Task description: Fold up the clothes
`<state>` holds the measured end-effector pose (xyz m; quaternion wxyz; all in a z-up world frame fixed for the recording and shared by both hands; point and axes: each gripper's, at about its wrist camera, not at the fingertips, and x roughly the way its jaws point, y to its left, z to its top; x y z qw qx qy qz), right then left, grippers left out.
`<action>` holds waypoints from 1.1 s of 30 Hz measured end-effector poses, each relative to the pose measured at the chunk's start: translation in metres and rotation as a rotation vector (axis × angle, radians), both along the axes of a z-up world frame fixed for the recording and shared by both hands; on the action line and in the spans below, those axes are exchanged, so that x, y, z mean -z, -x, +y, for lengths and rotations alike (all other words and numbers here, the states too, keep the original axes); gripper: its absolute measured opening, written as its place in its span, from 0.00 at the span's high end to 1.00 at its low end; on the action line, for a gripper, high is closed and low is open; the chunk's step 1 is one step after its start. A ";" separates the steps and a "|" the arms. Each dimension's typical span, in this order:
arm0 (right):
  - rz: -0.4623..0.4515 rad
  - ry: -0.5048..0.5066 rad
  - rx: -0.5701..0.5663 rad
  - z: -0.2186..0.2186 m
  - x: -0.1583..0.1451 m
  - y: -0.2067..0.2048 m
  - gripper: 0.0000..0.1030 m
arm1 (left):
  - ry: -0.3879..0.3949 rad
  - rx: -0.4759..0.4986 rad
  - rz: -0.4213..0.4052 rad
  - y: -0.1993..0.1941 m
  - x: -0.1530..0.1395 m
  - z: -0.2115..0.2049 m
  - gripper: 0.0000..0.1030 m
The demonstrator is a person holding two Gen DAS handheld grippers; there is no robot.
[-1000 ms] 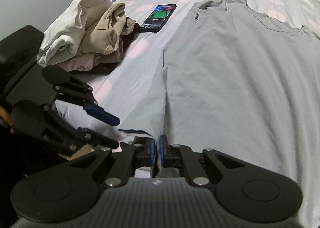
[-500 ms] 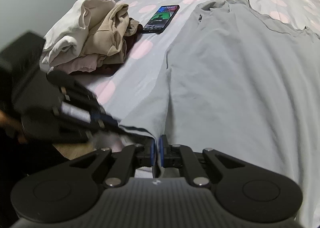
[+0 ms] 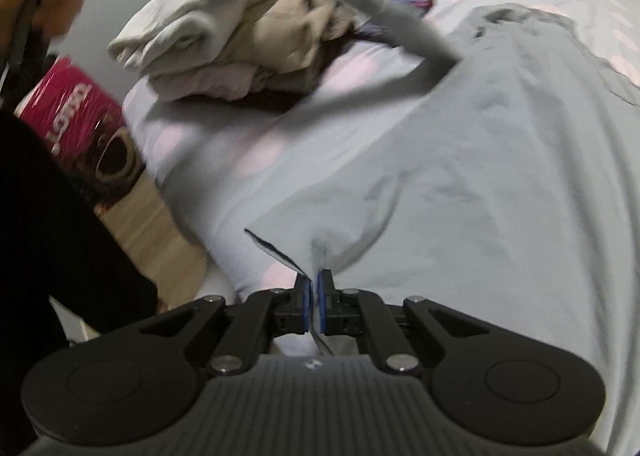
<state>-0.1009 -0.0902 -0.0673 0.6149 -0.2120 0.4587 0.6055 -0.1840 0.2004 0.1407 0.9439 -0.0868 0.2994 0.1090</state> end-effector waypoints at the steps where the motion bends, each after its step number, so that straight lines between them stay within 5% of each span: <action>1: -0.019 0.009 -0.033 0.005 0.001 0.007 0.94 | -0.004 -0.037 -0.038 0.001 -0.006 0.007 1.00; 8: -0.064 0.109 -0.091 0.025 0.019 0.016 0.89 | -0.010 -0.231 -0.284 -0.004 -0.050 0.048 1.00; 10: -0.060 0.137 -0.096 0.030 0.023 0.015 0.66 | 0.004 -0.233 -0.327 -0.006 -0.059 0.053 1.00; 13: -0.028 0.129 -0.085 0.031 0.015 0.006 0.64 | -0.007 -0.209 -0.311 -0.010 -0.057 0.056 1.00; 17: 0.021 0.092 -0.041 0.030 -0.001 -0.012 0.64 | 0.072 -0.231 -0.262 -0.021 -0.038 0.072 1.00; 25: 0.013 0.050 0.056 0.023 -0.022 -0.034 0.62 | 0.169 -0.401 -0.403 -0.019 -0.056 0.121 1.00; 33: 0.026 0.028 0.058 0.005 -0.029 -0.032 0.62 | 0.284 -0.538 -0.335 -0.026 -0.040 0.160 1.00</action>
